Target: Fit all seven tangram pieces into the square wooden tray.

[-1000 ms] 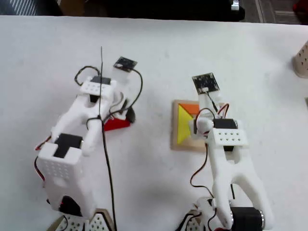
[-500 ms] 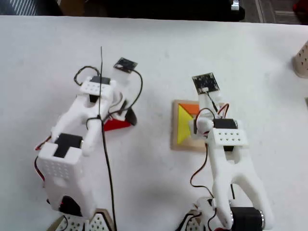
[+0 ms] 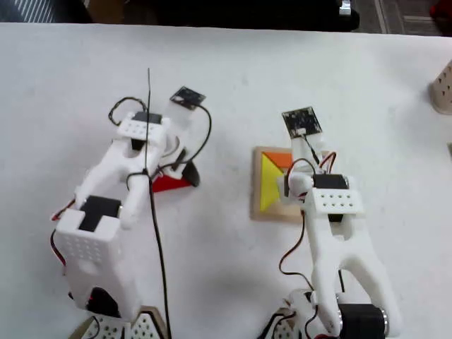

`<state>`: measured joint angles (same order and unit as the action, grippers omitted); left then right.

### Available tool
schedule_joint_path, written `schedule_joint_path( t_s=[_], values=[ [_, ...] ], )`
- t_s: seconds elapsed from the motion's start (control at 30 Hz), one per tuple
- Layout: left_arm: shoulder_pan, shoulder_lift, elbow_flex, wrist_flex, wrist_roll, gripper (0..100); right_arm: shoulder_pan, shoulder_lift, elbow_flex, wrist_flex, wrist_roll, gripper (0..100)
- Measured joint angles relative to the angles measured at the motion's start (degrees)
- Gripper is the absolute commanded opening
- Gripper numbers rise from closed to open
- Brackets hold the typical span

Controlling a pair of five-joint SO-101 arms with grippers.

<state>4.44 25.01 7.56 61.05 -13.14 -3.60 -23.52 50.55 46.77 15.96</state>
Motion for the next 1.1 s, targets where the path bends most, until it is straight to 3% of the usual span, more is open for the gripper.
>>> schedule_joint_path(
  t_s=[1.1],
  values=[
    [-0.26,-0.97,-0.09,0.79,-0.09,22,0.0,0.0,0.0,-0.18,0.0,2.1]
  ],
)
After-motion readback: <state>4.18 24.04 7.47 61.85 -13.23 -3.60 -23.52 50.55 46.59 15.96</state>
